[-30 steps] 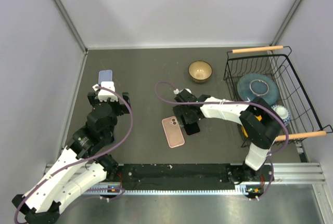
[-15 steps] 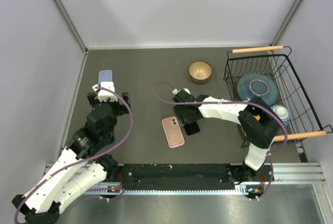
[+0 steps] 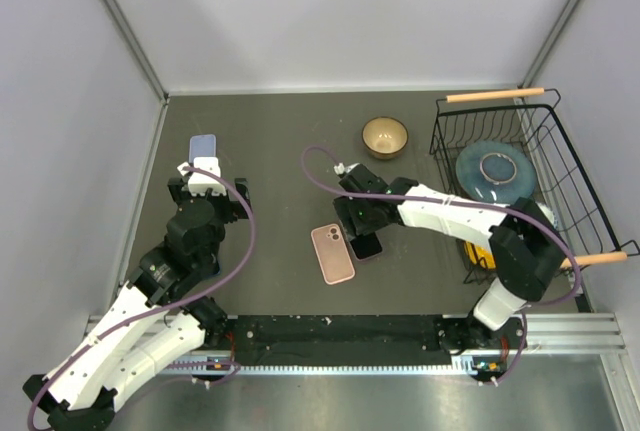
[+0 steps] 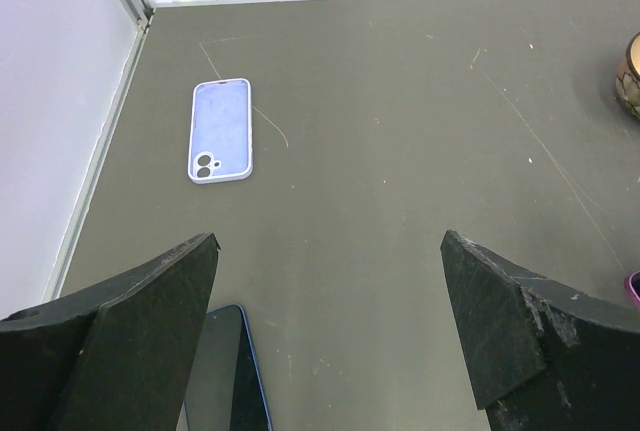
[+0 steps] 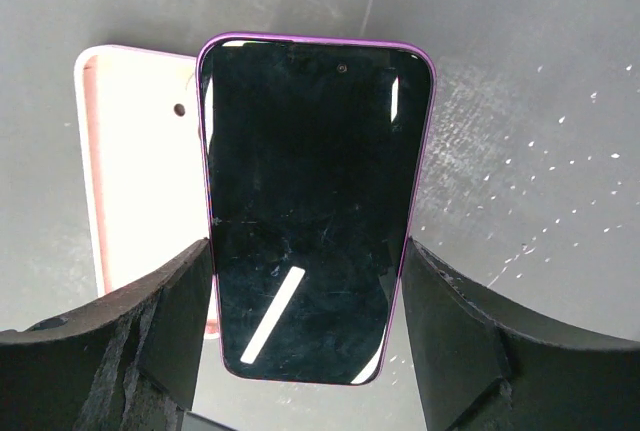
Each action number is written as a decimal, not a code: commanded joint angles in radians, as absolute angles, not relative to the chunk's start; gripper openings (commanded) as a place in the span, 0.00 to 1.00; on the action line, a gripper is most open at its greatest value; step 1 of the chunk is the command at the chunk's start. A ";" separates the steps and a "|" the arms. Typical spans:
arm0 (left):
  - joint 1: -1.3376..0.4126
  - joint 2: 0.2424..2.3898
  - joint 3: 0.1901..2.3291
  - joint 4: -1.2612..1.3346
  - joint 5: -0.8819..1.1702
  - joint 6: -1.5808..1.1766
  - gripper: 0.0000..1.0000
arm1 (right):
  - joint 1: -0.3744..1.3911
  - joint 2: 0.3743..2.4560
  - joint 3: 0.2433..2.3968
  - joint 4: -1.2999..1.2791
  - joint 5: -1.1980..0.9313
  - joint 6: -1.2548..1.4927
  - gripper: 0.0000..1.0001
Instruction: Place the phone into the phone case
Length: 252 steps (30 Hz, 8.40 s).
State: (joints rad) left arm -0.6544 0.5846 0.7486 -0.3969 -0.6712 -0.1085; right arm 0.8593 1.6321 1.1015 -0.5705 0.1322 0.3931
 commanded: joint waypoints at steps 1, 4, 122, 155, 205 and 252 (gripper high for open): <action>-0.652 0.574 0.746 -0.364 -0.680 -0.103 0.99 | 0.887 1.581 1.173 -0.558 0.081 0.452 0.48; -0.652 0.571 0.746 -0.365 -0.681 -0.103 0.99 | 0.933 1.604 1.196 -0.545 0.089 0.498 0.48; -0.649 1.344 0.482 -0.021 0.184 -0.678 0.24 | 0.868 1.621 0.664 0.323 -0.392 0.767 0.75; -0.650 1.207 0.339 0.051 0.249 -0.750 0.10 | 0.845 1.660 0.592 0.707 -0.519 0.924 0.47; -0.603 0.595 0.624 -0.272 0.643 -0.514 0.70 | 0.807 1.193 0.663 0.357 -1.138 0.416 0.00; -0.514 0.529 0.512 -0.032 0.749 -0.819 0.60 | 0.785 1.196 0.600 0.591 -1.115 0.560 0.00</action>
State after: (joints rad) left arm -0.5186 0.5293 0.5098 -0.0521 0.7616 -0.8196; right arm 0.8001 1.2194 0.5713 0.5091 -1.1015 0.5686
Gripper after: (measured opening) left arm 0.629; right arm 0.113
